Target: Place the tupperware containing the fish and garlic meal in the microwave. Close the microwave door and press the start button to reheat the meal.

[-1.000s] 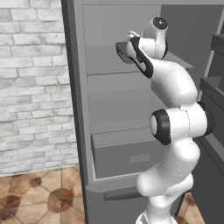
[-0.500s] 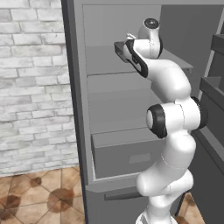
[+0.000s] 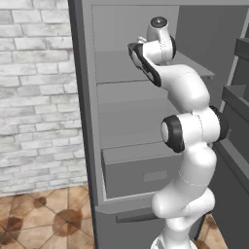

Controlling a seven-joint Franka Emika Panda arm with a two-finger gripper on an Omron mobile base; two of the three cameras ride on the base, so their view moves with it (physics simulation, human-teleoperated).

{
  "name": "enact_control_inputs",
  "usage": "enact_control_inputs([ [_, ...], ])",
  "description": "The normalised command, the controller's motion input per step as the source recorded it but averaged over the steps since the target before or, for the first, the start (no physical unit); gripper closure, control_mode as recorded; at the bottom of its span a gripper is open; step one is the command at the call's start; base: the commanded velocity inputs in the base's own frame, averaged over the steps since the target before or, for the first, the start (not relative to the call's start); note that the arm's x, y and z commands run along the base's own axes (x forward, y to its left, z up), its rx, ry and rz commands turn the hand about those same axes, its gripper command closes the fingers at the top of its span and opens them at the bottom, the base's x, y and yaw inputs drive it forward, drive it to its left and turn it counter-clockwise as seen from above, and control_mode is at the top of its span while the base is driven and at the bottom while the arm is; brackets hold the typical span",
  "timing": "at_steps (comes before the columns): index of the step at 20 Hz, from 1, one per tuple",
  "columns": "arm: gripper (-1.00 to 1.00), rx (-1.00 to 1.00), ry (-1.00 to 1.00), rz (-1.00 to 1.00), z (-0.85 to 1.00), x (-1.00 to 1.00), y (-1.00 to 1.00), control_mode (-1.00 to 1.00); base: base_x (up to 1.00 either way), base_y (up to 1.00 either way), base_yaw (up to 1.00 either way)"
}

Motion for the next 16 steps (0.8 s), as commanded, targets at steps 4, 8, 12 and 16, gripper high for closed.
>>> enact_control_inputs([
  [4, 1.00, 0.00, -0.04, -0.01, -0.11, -0.37, -0.02, -1.00, 0.00, 0.00, 0.00],
  [8, 1.00, 0.00, -0.13, -0.01, -0.05, -0.88, 0.00, -1.00, 0.00, 0.00, 0.00],
  [12, 1.00, 0.00, -0.20, 0.00, 0.00, -1.00, 0.00, -1.00, 0.00, 0.00, 0.00],
  [16, 1.00, 0.00, -0.09, 0.00, -0.03, -1.00, 0.00, -1.00, 0.00, 0.00, 0.00],
])
